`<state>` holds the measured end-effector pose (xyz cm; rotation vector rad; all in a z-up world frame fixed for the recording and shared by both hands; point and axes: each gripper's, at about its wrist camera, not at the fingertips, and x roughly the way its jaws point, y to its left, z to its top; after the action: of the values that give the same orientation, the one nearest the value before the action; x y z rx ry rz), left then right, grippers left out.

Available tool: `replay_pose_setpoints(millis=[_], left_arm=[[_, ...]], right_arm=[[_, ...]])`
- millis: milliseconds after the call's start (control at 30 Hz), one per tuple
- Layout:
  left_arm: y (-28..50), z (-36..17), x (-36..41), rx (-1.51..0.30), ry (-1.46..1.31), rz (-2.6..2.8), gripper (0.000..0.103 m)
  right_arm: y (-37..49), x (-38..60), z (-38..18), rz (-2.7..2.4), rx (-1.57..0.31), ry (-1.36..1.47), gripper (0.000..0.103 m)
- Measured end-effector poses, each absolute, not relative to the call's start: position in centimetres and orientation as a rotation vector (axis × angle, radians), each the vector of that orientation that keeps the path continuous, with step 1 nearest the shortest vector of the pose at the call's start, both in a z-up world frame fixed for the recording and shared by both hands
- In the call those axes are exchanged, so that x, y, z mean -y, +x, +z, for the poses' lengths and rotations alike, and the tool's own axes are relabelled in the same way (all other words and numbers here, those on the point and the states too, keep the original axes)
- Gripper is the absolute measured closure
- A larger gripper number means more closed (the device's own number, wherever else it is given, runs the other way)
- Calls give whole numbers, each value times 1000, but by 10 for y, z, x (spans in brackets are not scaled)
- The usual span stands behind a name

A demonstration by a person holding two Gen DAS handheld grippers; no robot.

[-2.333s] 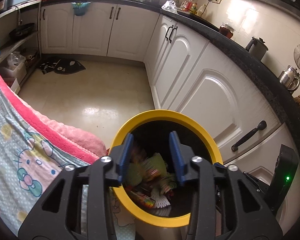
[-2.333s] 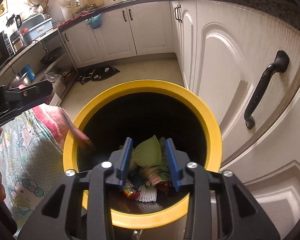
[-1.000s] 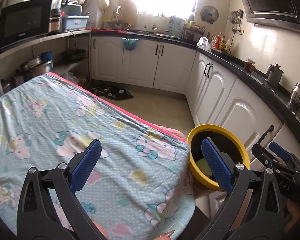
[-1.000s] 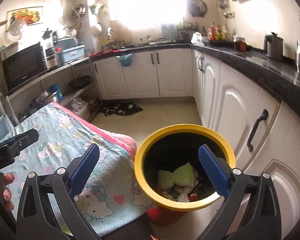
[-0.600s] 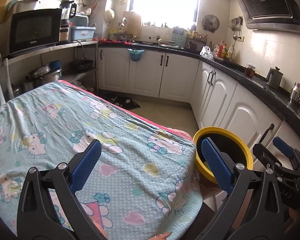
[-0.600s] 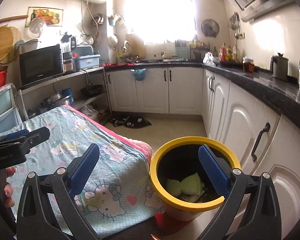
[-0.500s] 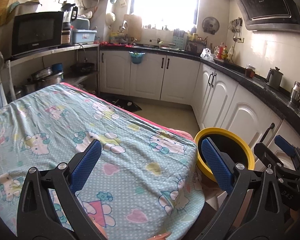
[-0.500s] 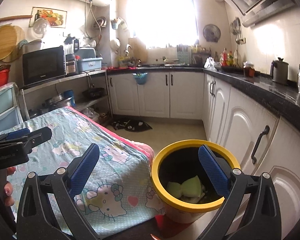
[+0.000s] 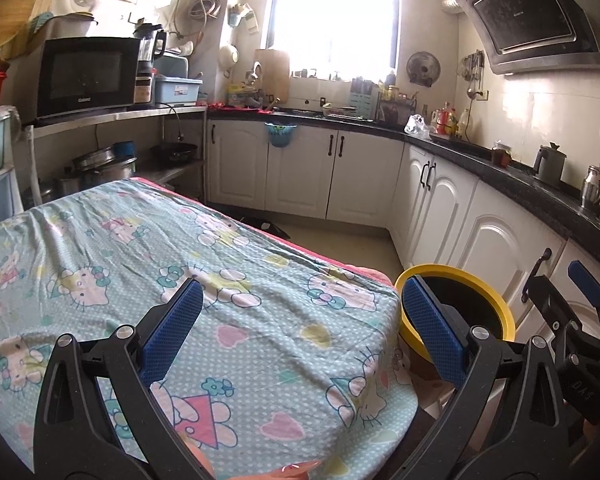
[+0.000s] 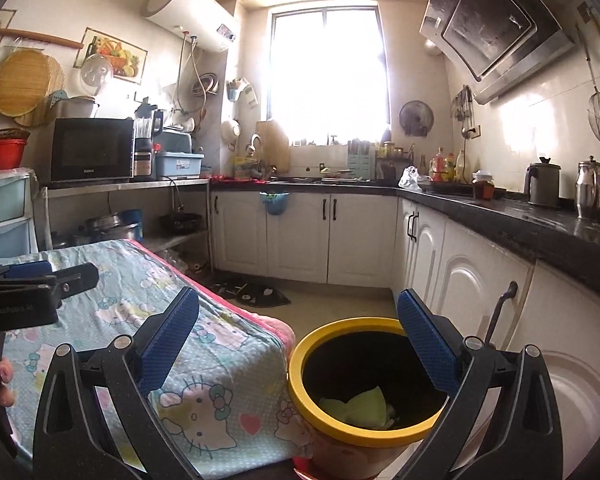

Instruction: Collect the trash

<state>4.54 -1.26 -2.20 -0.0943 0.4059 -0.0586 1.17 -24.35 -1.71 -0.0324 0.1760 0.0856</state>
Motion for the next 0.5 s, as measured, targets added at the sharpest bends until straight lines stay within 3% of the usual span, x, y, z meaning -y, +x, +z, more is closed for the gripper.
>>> replay_pose_setpoints(millis=[500], left_arm=[[45,-28,19,-409,-65,-7,11]], right_arm=[[14,244,-31,56,-199,-23,6]])
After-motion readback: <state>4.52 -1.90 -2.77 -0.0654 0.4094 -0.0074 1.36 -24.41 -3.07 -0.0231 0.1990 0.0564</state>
